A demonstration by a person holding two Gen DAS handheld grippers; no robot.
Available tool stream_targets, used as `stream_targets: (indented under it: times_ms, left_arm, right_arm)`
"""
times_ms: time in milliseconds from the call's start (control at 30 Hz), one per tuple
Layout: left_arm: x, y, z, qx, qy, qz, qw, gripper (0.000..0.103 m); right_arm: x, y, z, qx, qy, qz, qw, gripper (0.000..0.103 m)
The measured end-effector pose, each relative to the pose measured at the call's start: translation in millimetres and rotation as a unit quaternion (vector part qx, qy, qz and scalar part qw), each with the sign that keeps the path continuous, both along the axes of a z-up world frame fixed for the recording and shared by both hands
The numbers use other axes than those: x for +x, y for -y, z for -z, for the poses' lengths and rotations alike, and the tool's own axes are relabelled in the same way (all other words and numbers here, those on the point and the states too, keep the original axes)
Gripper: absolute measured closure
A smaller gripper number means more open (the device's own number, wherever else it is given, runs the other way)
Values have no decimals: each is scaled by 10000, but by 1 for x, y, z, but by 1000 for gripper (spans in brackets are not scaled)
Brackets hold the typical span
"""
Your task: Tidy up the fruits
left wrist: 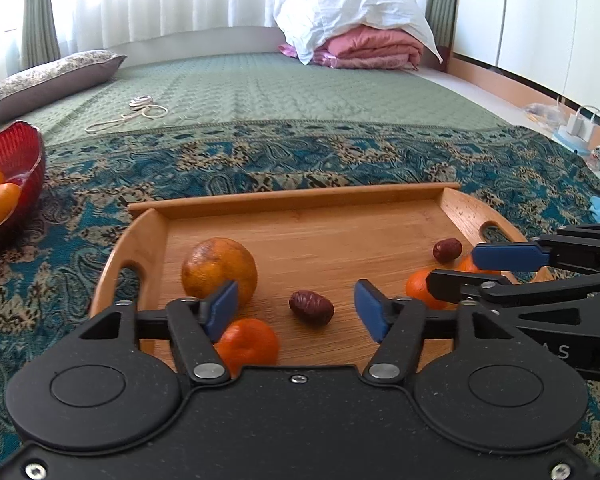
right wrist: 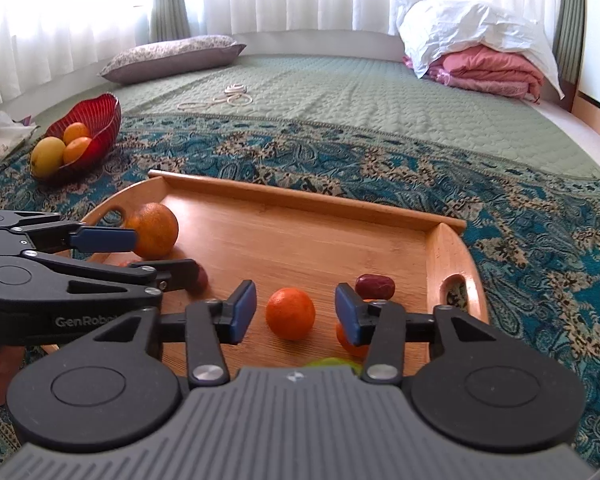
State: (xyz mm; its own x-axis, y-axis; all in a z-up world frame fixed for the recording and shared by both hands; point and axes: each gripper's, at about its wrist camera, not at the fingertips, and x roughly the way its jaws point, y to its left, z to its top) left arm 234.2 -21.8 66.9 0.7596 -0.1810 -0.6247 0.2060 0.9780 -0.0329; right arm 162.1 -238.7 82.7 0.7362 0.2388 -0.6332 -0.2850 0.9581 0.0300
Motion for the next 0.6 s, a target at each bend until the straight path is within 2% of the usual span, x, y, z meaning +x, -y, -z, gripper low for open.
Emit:
stream_targets:
  times_ms: [100,200,400,600]
  left_arm:
    - [-8,-4,-7,43,88,-147,9998,24]
    - [-17,-10,-14,11,208,-229,9995,18]
    - [-34,-20,-23,-73,300,-359,9989,11]
    - [-51,-24,-28,-70,417,-451,9981,6]
  right_arm:
    - [-8,2,-7,3,154,48,9999,32]
    - [-17,4,-13,53,301,77,9995,26]
    - [-34,2,-24,17,606,137,9981,16]
    - [-52,1,-29,-17,830,199,9963,14]
